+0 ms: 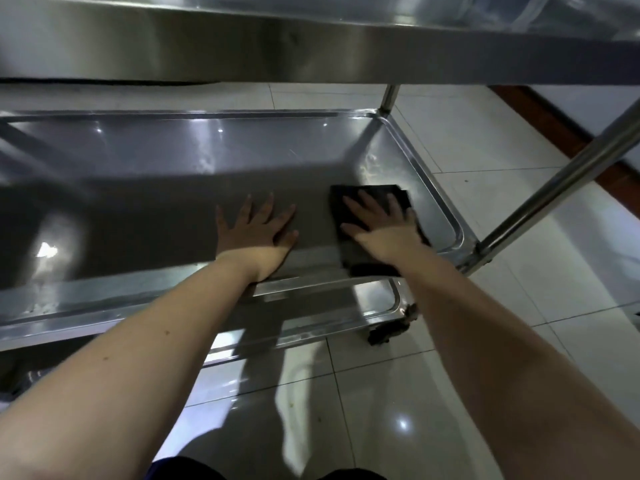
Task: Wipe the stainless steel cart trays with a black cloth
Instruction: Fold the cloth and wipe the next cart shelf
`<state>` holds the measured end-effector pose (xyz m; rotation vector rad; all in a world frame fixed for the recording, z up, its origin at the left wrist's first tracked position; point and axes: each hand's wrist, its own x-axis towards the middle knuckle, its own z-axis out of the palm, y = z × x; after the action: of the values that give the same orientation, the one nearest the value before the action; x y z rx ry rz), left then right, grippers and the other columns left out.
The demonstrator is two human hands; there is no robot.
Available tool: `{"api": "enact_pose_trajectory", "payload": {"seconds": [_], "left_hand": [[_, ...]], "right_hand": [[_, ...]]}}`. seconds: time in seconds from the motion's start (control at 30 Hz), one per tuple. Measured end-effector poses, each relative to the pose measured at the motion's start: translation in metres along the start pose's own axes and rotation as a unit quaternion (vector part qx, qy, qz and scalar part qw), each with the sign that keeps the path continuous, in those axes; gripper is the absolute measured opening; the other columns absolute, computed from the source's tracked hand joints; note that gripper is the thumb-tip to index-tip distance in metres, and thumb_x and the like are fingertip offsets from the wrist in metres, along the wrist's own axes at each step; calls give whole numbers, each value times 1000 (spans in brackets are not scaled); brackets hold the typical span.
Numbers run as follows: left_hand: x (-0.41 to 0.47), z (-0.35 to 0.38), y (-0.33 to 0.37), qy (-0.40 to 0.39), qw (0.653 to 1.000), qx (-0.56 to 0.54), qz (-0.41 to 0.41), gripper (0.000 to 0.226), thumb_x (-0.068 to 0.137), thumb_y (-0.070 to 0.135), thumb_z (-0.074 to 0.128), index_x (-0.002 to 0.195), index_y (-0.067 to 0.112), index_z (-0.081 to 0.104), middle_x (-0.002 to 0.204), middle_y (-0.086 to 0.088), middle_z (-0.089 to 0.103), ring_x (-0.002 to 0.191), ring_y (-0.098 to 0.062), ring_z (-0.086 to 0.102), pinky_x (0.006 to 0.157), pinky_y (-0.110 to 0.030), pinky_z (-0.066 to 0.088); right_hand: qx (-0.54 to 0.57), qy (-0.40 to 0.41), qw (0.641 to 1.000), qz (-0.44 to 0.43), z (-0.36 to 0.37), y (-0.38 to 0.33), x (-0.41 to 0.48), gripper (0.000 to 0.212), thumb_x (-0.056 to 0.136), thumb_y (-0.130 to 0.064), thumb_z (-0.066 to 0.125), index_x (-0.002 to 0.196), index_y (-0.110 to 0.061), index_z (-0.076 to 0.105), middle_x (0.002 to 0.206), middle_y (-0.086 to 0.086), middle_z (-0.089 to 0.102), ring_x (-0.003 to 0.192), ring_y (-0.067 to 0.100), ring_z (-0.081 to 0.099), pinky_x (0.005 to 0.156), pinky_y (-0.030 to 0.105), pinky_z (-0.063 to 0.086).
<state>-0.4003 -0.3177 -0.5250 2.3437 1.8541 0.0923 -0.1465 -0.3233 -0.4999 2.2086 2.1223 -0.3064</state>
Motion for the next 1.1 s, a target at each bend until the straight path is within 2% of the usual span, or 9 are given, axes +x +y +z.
{"api": "enact_pose_trajectory", "payload": {"seconds": [0.1,0.4,0.5,0.63,0.73,0.83,0.93,1.0,1.1], "left_hand": [[1,1,1,7,1000,-5,3,63,85,73,4,146,60,0,163,17,-3,151,-24,-6,112,-67,-9],[-3,0,5,-7,1000,-4,8,56,93,68,13,147,59,3,164,16,-4,151,-24,-8,111,-66,-12],[-3,-10,8,-14,998,-56,5,51,99,57,20,149,54,13,164,16,4,151,-21,-4,112,-63,-11],[-17,-30,-4,121,942,-312,3,44,104,31,41,148,29,40,159,3,31,150,-22,11,121,-47,5],[-23,-50,-21,128,967,-219,-8,47,102,28,44,149,26,39,162,2,23,151,-25,4,120,-44,-1],[-22,-58,-13,45,989,-137,7,50,100,32,46,150,26,37,161,-4,25,150,-30,8,119,-46,2],[-27,-39,33,-28,998,-40,30,54,102,39,38,154,34,24,164,-7,13,150,-29,6,118,-52,-4],[-32,-26,56,-47,998,-30,-4,54,103,46,28,155,39,15,165,-5,2,151,-25,-2,116,-57,-12],[-37,-18,52,-58,996,-40,-48,68,93,72,13,154,45,7,165,3,-7,151,-21,-10,113,-59,-18]], "right_hand": [[16,-22,995,94,-16,64,12,61,93,-71,25,147,-59,-1,162,-21,-7,149,30,-10,117,58,-5],[4,-18,997,75,-3,76,-20,61,91,-73,23,146,-60,0,162,-20,-5,149,32,-7,118,56,-4],[17,-31,994,108,-6,18,-14,64,92,-72,21,149,-54,-2,163,-16,-11,148,37,-15,114,63,-7],[7,-30,999,-24,17,-120,-24,65,93,-69,21,150,-51,-5,162,-14,-13,146,41,-18,110,67,-11],[67,-35,995,-59,18,-162,-27,62,96,-61,25,152,-48,0,163,-15,-8,147,36,-20,109,65,-15],[194,101,974,53,5,-115,-27,51,102,-46,33,151,-38,27,163,-12,14,150,27,-2,117,55,-6],[315,90,939,102,3,-69,-37,44,105,-32,36,149,-34,37,161,-4,23,149,26,11,120,45,6],[291,54,953,64,7,-64,-40,45,105,-33,33,150,-35,33,161,0,25,149,27,12,120,44,5],[137,32,990,22,16,-63,-38,49,105,-42,27,154,-38,22,163,-6,15,150,24,6,120,49,1]]}}
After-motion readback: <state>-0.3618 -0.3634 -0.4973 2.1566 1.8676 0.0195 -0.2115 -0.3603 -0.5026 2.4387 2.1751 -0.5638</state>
